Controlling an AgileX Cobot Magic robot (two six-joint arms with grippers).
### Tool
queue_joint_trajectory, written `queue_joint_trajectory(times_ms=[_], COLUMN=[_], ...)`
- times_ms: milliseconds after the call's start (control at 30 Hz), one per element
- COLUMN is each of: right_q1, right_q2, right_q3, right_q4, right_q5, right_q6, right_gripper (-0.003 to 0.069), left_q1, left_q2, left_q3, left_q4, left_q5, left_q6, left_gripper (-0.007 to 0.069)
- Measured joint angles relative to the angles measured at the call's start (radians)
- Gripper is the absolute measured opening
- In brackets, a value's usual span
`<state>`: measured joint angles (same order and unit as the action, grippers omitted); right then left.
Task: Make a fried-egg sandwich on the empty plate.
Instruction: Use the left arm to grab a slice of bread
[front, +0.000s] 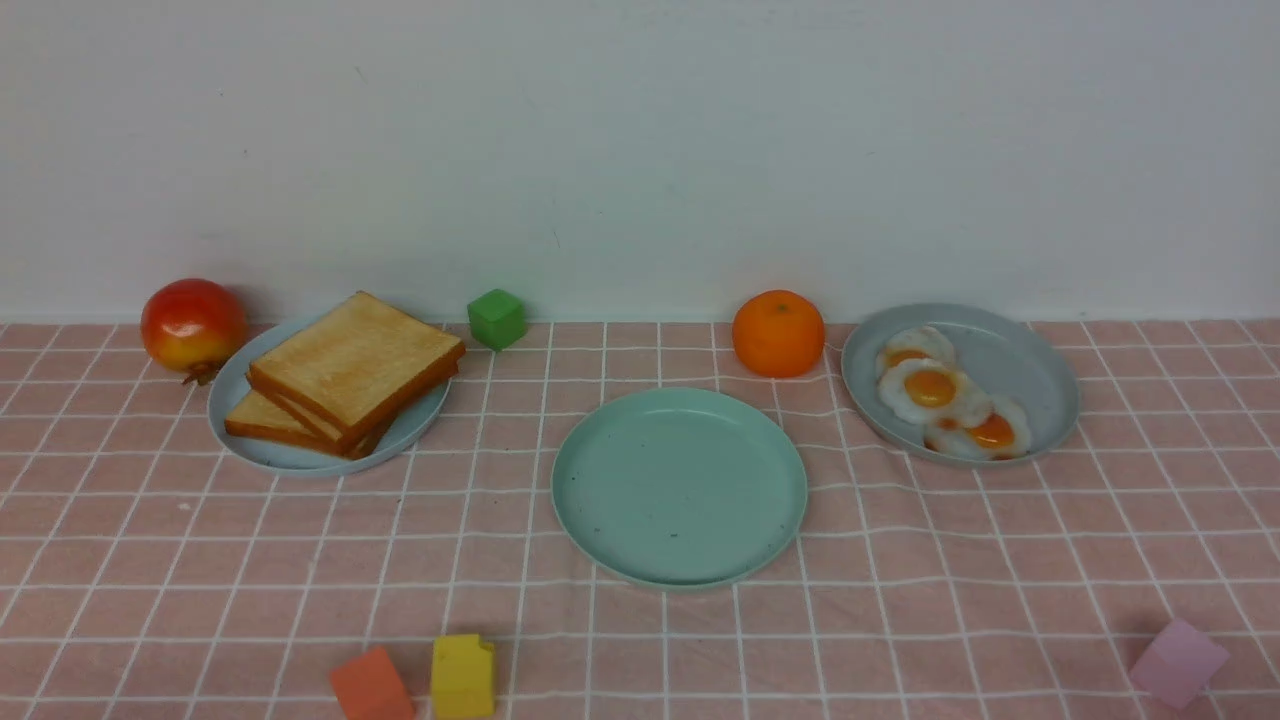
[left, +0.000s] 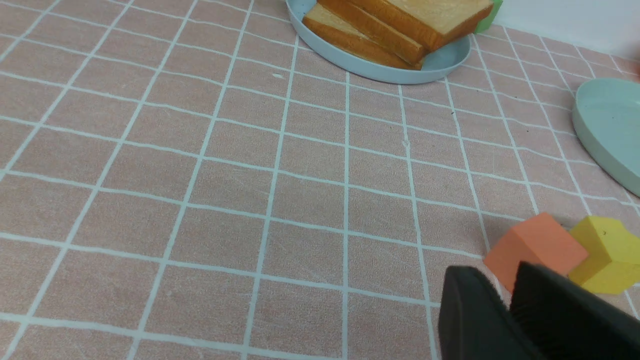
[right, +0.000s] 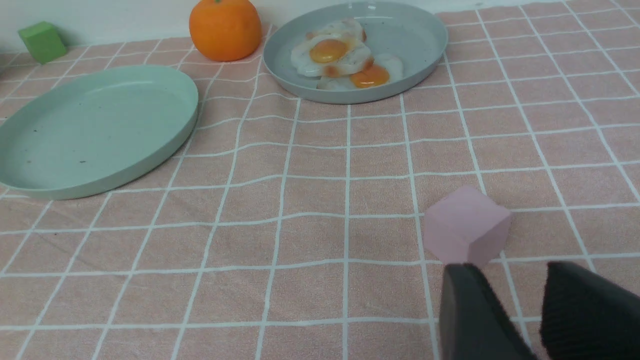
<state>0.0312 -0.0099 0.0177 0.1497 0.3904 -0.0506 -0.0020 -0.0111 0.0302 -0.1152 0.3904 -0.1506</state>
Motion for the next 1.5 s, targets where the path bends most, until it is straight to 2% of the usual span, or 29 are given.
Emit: queue_joint_trajectory(times_ms=[800,867,933,967,1000,1067,1167,1300,1367,1500], right_q1=[0.000,0.000,0.000,0.000,0.000,0.000,0.000,0.000,0.000,0.000], right_q2=[0.000,0.000,0.000,0.000,0.000,0.000,0.000,0.000,0.000,0.000], right_q3=[0.000,0.000,0.000,0.000,0.000,0.000,0.000,0.000,0.000,0.000], right_q4=[0.000,0.000,0.000,0.000,0.000,0.000,0.000,0.000,0.000,0.000], right_q5=[0.000,0.000,0.000,0.000,0.000,0.000,0.000,0.000,0.000,0.000], right_q6=[0.000,0.000,0.000,0.000,0.000,0.000,0.000,0.000,0.000,0.000], right_gripper=[0.0242,0.0242,0.0242,0.0242,0.0242,0.0242,0.0242,0.0242,0.0242,0.0242], left_q1=[0.000,0.000,0.000,0.000,0.000,0.000,0.000,-0.001,-0.007,-0.021], left_q2=[0.000,0.000,0.000,0.000,0.000,0.000,0.000,0.000,0.000,0.037], left_q3=[0.000,0.000,0.000,0.000,0.000,0.000,0.000,-0.010,-0.046,-0.210], left_q4=[-0.008,-0.047,-0.200,-0.200,-0.317,-0.464,-0.571,-0.602,-0.584,-0.496], left_q5=[-0.030,-0.052,-0.104,-0.109,-0.150,-0.207,-0.307,-0.368,-0.335,-0.159], left_q6=[-0.006,-0.023,-0.098,-0.106,-0.162,-0.218,-0.246,-0.245,-0.230,-0.126], left_gripper=[0.0146,0.0146,0.0148,0.0148,0.0150,0.0152,0.0154,0.0150,0.0137,0.0078])
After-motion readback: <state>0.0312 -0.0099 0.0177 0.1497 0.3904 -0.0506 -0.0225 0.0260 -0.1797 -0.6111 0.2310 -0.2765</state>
